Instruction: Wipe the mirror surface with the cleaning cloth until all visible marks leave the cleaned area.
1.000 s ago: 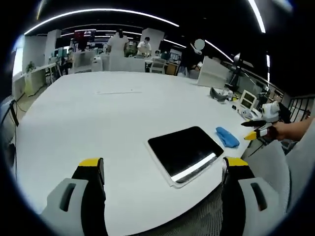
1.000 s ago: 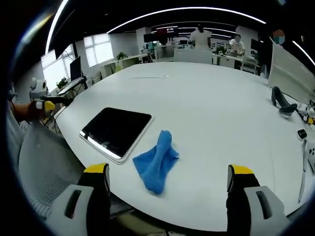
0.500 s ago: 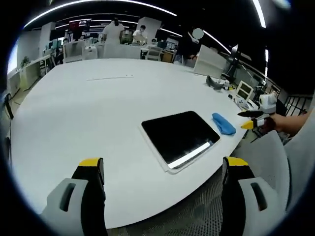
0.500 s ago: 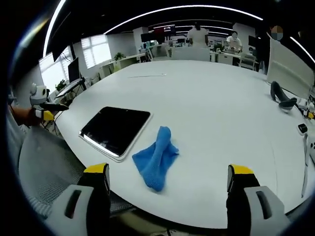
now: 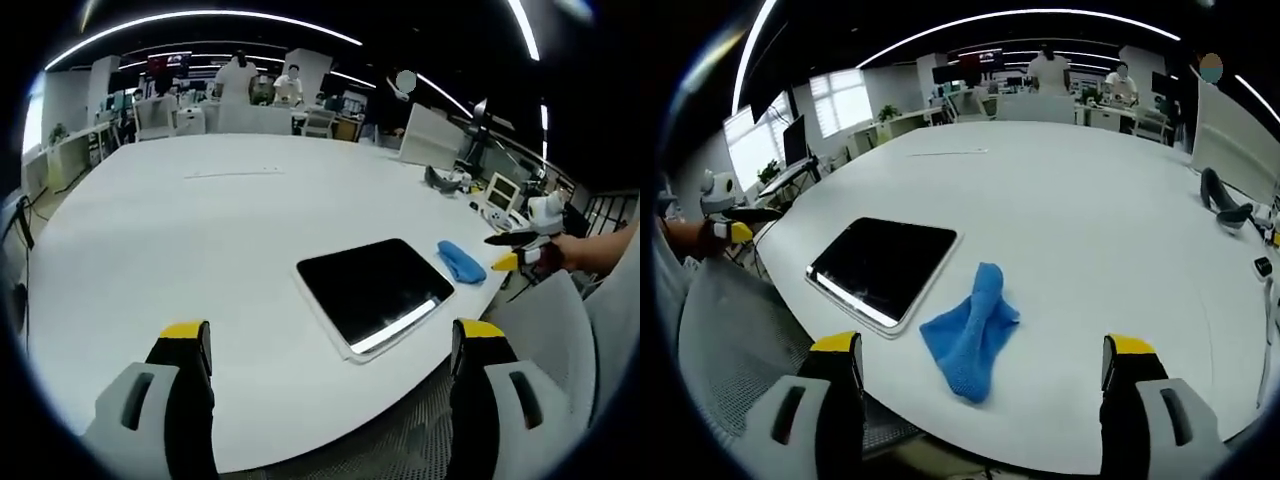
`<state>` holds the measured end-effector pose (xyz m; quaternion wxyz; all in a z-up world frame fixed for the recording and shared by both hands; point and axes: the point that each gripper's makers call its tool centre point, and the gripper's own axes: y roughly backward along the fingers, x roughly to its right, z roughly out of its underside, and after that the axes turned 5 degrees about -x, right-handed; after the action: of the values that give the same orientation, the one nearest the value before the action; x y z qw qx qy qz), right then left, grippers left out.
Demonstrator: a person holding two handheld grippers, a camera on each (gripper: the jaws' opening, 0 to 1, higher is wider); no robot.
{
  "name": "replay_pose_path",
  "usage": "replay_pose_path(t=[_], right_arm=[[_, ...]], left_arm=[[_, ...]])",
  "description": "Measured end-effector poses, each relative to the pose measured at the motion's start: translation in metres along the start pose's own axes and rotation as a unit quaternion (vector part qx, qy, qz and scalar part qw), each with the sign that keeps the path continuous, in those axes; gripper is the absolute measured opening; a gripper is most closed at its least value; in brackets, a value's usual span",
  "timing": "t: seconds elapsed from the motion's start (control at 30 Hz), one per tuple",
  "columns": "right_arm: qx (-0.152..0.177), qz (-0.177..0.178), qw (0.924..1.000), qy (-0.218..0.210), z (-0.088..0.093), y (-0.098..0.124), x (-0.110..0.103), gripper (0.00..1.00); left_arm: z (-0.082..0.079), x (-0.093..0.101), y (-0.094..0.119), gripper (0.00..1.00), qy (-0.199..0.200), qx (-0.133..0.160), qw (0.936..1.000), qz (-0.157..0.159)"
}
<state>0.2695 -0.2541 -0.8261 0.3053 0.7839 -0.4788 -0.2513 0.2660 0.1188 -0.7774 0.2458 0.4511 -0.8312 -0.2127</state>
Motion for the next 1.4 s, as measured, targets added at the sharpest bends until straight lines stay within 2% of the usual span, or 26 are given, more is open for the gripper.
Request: replay_pose_path(t=[0.17,0.27,0.5,0.57,0.63,0.73,0.77,0.9,0.97,1.07,1.17,1.4], right_arm=[[0.0,0.002,1.0,-0.007,0.004,0.002,0.0,0.98],[-0.004,0.002,0.9999,-0.011,0.007,0.002,-0.002,0.98],[-0.003,0.002,0.9997,-0.023,0.01,0.001,-0.005,0.98],[-0.005,0.004,0.9998,-0.021,0.011,0.002,-0.006,0.98],[-0.001,0.005,0.9997,-0.025,0.011,0.003,-0.006,0.98],[0.0,0.008,0.9996,-0.027,0.011,0.006,-0.006,0.98],[0.002,0.009,0.9996,-0.028,0.011,0.007,-0.006,0.98],[0.003,0.012,0.9993,-0.034,0.013,0.008,-0.006,0.98],[0.005,0.012,0.9992,-0.038,0.012,0.009,-0.007,0.98],[0.009,0.012,0.9992,-0.036,0.013,0.011,-0.008,0.98],[0.008,0.015,0.9991,-0.04,0.016,0.011,-0.005,0.98],[0.009,0.017,0.9988,-0.045,0.016,0.013,-0.004,0.98]], left_arm=[[0.003,0.0,0.0,0.99,0.0,-0.006,1.0,0.003],[0.011,0.005,-0.002,0.99,-0.01,-0.023,0.9996,0.014],[0.014,-0.002,0.005,0.99,-0.001,-0.019,0.9998,0.009],[0.017,-0.002,0.006,0.99,-0.015,-0.027,0.9995,0.008],[0.013,-0.004,0.008,0.99,-0.022,-0.017,0.9996,0.007],[0.013,-0.012,0.014,0.99,-0.009,-0.013,0.9999,-0.003],[0.007,-0.012,0.015,0.99,-0.007,0.007,1.0,-0.002],[0.008,-0.007,0.014,0.99,-0.029,0.003,0.9995,-0.008],[0.005,-0.004,0.014,0.99,-0.042,0.011,0.999,-0.007],[0.007,-0.008,0.013,0.99,-0.031,0.003,0.9995,-0.005],[0.005,-0.011,0.014,0.99,-0.021,0.01,0.9997,-0.009],[0.004,-0.008,0.014,0.99,-0.028,0.01,0.9995,-0.01]])
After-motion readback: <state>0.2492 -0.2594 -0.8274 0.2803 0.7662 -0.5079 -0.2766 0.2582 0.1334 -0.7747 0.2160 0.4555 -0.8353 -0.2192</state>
